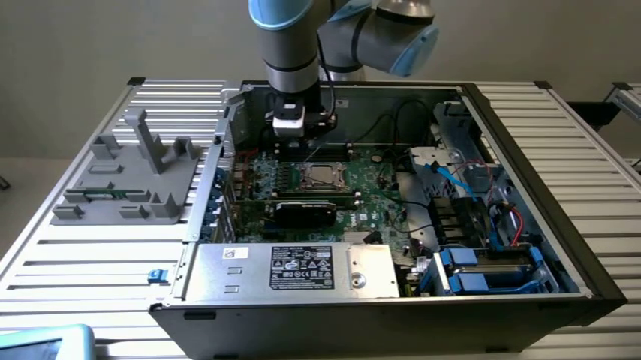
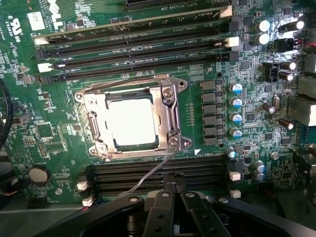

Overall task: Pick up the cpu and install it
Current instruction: 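Install the first cpu locking lever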

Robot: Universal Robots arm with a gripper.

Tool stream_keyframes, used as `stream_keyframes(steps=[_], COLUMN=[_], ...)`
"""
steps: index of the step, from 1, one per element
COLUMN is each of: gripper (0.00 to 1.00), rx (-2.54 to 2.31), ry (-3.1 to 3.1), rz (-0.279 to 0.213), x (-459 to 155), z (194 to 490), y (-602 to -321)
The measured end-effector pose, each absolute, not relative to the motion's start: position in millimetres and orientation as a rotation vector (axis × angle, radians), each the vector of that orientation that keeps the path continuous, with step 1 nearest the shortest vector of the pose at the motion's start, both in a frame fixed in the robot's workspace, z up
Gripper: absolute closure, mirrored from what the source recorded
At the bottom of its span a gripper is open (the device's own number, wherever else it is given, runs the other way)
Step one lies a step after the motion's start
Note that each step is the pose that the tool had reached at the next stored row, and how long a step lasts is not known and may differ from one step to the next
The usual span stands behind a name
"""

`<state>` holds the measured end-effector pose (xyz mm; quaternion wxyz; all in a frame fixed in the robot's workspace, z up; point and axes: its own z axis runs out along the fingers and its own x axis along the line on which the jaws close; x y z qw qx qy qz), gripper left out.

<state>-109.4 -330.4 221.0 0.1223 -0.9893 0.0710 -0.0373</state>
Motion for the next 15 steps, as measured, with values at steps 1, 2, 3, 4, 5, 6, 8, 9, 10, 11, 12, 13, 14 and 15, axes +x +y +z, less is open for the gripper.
stream_keyframes(steps=[1, 2, 3, 4, 5, 6, 8, 9, 10, 11, 12, 13, 14, 15], gripper=[0.89, 0.89, 0.89, 0.89, 0.89, 0.89, 0.89, 0.89, 0.89, 0.89, 0.89, 0.89, 0.89, 0.89], rx=[-2.887, -2.886, -2.886, -2.886, -2.886, -2.885, -2.884, -2.883, -2.881, -2.88, -2.879, -2.878, -2.876, -2.875], ry=[0.209, 0.21, 0.21, 0.21, 0.211, 0.212, 0.214, 0.217, 0.223, 0.233, 0.242, 0.247, 0.251, 0.254], rz=[-0.109, -0.109, -0.109, -0.109, -0.11, -0.112, -0.118, -0.12, -0.122, -0.123, -0.124, -0.124, -0.125, -0.125], x=[-109.7, -109.7, -109.7, -109.7, -110.5, -111.2, -112.1, -112.0, -112.0, -112.1, -112.1, -112.2, -112.3, -112.3], z=[220.6, 220.5, 220.5, 220.4, 220.3, 220.1, 219.6, 219.4, 219.4, 219.3, 219.1, 219.1, 219.1, 219.2], y=[-330.7, -331.4, -331.8, -332.0, -332.1, -332.1, -332.1, -332.2, -332.2, -332.1, -332.2, -332.6, -333.2, -333.9])
